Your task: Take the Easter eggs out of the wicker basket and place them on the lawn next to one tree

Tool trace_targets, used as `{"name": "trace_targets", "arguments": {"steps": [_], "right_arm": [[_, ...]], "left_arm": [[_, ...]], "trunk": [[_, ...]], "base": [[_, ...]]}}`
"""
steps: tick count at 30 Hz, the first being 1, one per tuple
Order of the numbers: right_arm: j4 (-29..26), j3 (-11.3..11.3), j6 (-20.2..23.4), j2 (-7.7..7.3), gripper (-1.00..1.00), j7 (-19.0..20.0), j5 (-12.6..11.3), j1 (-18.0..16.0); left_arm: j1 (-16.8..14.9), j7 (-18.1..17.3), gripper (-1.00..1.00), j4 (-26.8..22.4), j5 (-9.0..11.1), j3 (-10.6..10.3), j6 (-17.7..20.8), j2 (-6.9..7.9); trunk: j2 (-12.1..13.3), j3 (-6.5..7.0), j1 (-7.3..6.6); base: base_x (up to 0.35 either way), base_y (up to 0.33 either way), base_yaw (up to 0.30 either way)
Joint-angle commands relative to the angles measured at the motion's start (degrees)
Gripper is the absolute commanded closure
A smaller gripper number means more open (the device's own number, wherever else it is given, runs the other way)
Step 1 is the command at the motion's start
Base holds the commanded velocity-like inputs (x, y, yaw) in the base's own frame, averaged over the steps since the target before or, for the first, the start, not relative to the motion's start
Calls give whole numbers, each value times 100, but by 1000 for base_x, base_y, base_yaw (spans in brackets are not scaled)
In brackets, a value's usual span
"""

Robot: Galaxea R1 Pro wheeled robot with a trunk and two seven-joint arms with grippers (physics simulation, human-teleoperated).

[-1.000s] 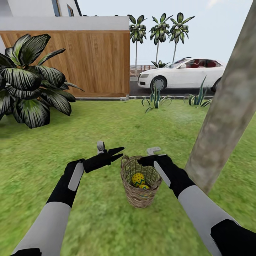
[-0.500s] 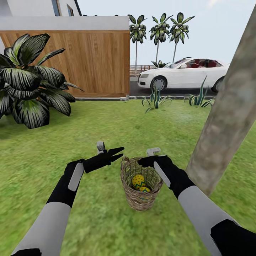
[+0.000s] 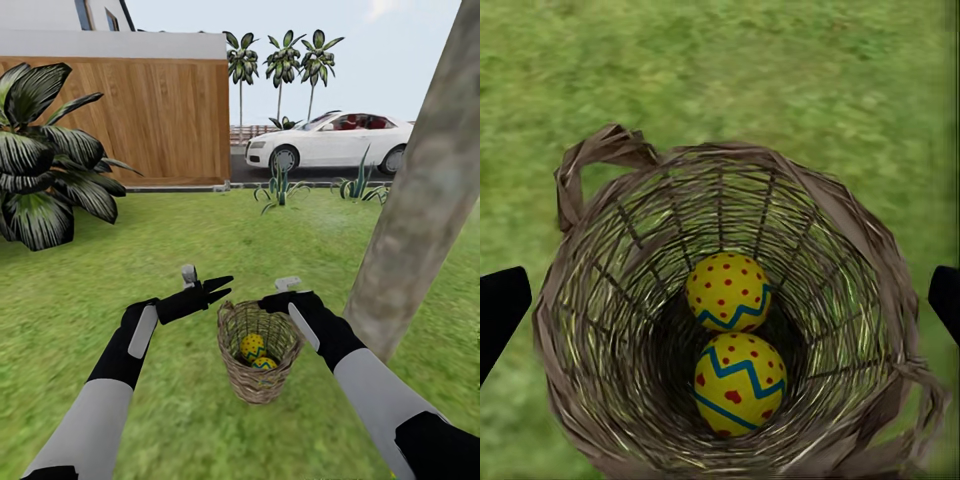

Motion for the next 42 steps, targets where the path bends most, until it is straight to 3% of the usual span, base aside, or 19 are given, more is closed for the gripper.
{"name": "trace_targets", "arguments": {"steps": [1,28,32,37,42], "right_arm": [[-3,12,20,-1,-100,-29,-38,-5],[63,12,20,1,-100,-92,-20,-5],[83,19,27,7,-100,-283,0,-5],[222,36,40,8,-100,-840,-2,-5],[404,54,117,8,-100,-946,-15,-5]], "left_arm": [[-3,-18,-100,-1,-8,14,27,-4],[1,-15,-100,8,-8,19,48,-4],[1,-16,-100,8,-8,19,49,-4],[-4,-12,-100,8,-8,19,49,-6],[-1,-11,-100,8,-8,19,49,-4]], "trunk": [[-2,1,-1],[-2,172,-1],[-2,198,-1],[-2,229,-1],[-2,242,-1]], "base": [[1,150,-220],[0,296,-221],[0,306,-221],[0,306,-216],[0,196,-121]]}}
